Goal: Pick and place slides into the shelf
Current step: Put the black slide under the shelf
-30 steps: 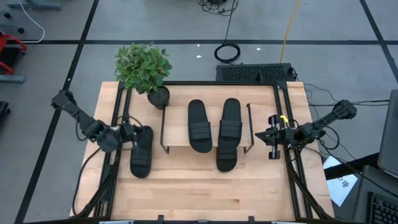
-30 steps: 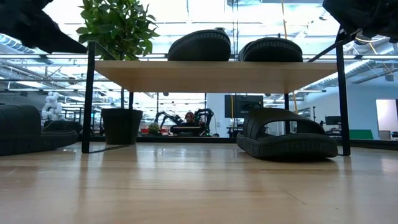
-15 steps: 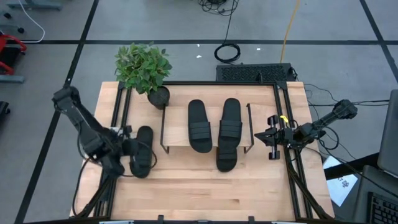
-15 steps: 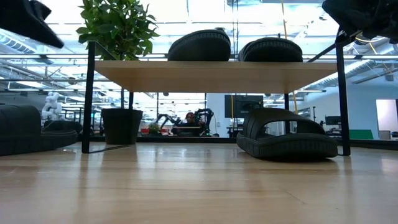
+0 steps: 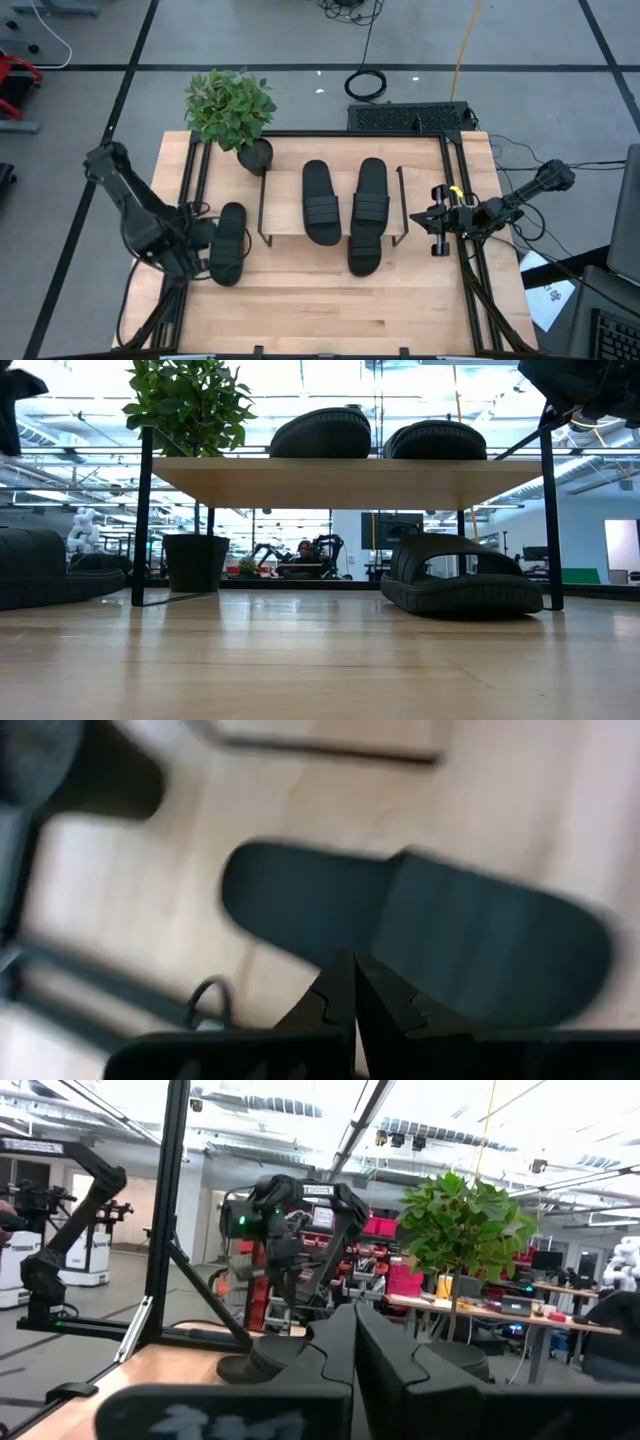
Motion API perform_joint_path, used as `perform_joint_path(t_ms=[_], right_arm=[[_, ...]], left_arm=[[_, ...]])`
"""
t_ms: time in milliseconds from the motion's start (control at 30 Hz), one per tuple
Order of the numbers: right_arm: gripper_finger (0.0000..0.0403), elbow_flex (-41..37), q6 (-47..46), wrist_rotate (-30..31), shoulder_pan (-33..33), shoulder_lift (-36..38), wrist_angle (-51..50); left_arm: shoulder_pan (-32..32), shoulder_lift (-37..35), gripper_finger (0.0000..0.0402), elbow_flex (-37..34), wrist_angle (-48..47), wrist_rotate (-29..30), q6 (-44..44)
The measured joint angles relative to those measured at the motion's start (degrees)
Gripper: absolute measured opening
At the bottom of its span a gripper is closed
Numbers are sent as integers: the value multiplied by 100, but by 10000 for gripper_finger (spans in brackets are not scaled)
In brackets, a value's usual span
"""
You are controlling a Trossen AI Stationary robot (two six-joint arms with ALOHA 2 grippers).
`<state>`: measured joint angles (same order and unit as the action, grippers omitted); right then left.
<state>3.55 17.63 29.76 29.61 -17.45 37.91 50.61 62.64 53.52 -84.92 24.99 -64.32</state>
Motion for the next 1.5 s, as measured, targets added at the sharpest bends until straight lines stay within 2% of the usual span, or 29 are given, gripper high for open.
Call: perform_joint_path(t_ms=[100, 200, 367, 567, 633, 767, 933, 1067, 1267, 1400, 1500], right_arm=[[0, 0, 107, -2, 2, 0, 46], [0, 0, 162, -4, 1, 0, 98], [0, 0, 201, -163, 2, 0, 112], [0, 0, 279, -450, 2, 2, 136], [0, 0, 276, -448, 2, 0, 136], [0, 0, 273, -450, 2, 0, 136], [0, 0, 263, -451, 2, 0, 214], [0, 0, 260, -452, 2, 0, 219], [0, 0, 260, -452, 2, 0, 219], [0, 0, 265, -454, 2, 0, 219], [0, 0, 270, -455, 2, 0, 219]], left_arm=[[-75, -469, 2, 233, 367, 7, 726], [-512, -931, 1, 196, 495, -7, 831], [-1431, -1308, 11, -115, 421, -759, 1115], [-1944, -1457, 29, -116, 1294, -1490, 3169], [-2092, -1405, 30, -114, 1486, -1625, 3525], [-2642, -1138, 30, -138, 1479, -2135, 3248], [-3492, -1080, 31, -659, 1541, -3231, 3046], [-3999, -1101, 31, -973, 1601, -3833, 3455], [-4717, -1103, 37, -931, 1758, -4294, 4193], [-5102, -1083, 77, -931, 1862, -4750, 4458], [-5297, -1077, 128, -931, 1860, -4760, 4538]])
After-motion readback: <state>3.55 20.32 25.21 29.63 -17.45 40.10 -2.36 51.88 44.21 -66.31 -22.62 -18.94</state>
